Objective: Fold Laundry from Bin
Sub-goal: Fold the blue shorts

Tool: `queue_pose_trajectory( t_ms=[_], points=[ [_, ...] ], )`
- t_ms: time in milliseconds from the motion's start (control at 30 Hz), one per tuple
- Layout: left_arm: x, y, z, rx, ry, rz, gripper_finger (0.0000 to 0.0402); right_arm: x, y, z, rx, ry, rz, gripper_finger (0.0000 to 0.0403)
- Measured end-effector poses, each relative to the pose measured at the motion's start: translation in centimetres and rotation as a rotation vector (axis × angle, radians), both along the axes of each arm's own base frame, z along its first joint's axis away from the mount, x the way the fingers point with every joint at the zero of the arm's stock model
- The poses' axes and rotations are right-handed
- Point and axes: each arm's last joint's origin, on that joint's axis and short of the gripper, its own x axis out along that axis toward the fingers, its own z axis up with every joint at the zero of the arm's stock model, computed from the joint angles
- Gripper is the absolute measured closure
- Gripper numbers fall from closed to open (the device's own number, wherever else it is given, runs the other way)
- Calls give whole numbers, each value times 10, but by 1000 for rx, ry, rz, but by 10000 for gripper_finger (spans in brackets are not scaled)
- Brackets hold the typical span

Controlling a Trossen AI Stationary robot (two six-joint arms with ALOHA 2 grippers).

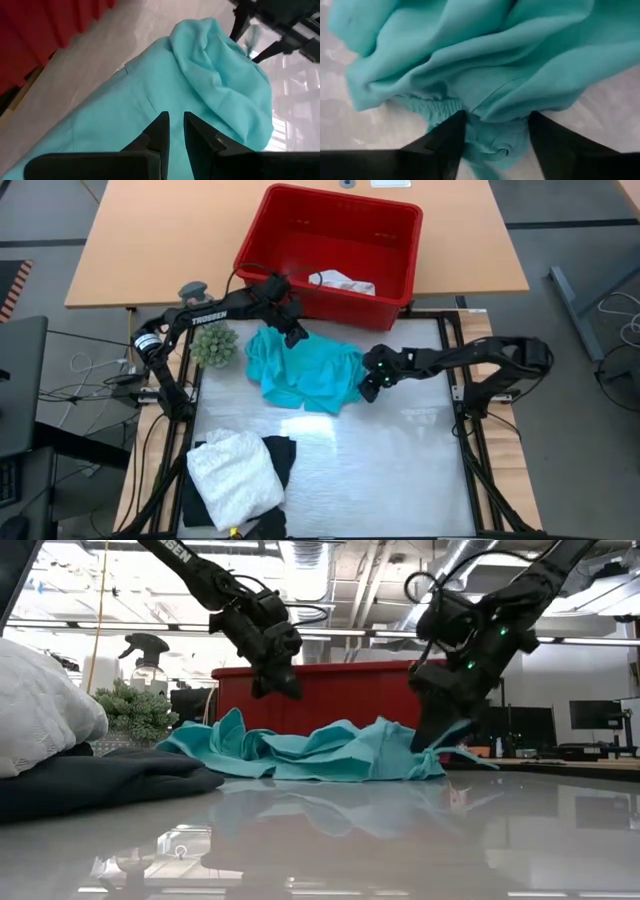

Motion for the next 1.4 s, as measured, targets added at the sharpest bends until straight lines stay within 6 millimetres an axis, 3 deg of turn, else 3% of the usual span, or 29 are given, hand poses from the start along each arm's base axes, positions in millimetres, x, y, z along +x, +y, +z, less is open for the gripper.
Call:
queue_pose_trajectory(
  t_ms=[100,200,233,433,633,700,800,1000,1100,1200,1400],
  points=[
    [1,-1,-3,22,-1,-7,358,7,-1,-4,46,0,6,231],
    [-1,-3,-11,37,22,-1,358,13,0,-2,138,-24,19,349],
    [-1,-3,-13,44,28,4,358,16,0,0,188,-41,21,372],
    [-1,-4,-14,34,30,17,358,33,1,50,529,-231,-116,377],
    [1,-7,-14,-25,26,52,358,32,1,96,745,-410,-299,377],
    [2,-8,-14,-54,21,57,358,30,3,104,776,-438,-311,369],
    [5,-13,-14,-90,9,41,358,25,10,97,768,-344,-327,332],
    [10,-19,-14,-88,10,19,358,8,32,75,758,-17,-325,221],
    [11,-21,-14,-83,10,9,358,3,41,72,738,54,-280,169],
    [12,-24,-14,-87,8,-1,358,6,48,78,583,-8,-185,147],
    [7,-25,-7,-183,-41,-57,358,12,62,87,11,-40,232,144]
  ],
)
